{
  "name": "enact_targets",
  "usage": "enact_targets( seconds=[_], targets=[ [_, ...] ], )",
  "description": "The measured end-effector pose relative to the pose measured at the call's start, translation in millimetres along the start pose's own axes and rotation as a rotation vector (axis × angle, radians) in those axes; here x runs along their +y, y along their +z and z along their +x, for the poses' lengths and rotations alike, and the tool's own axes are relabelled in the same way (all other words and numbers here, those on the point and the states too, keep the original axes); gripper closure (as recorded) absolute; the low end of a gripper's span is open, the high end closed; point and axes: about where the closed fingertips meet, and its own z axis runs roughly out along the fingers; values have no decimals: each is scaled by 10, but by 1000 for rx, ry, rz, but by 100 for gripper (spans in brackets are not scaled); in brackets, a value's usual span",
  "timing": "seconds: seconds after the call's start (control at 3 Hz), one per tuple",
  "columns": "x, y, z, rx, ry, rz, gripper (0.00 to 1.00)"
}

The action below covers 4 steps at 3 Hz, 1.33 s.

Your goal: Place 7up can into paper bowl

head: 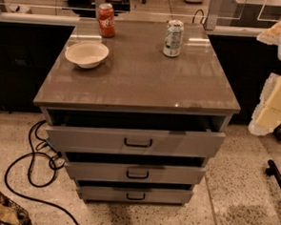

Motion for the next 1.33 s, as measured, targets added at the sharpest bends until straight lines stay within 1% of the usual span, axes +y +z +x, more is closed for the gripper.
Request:
enact_targets(
  seconds=[0.33,0.67,1.0,1.33],
  targets=[
    [-41,3,-2,-9,8,8,0],
    [-301,15,-8,-68,60,58,0],
    [-773,80,-54,-204,108,129,0],
    [-1223,333,-173,-404,167,181,0]
  ],
)
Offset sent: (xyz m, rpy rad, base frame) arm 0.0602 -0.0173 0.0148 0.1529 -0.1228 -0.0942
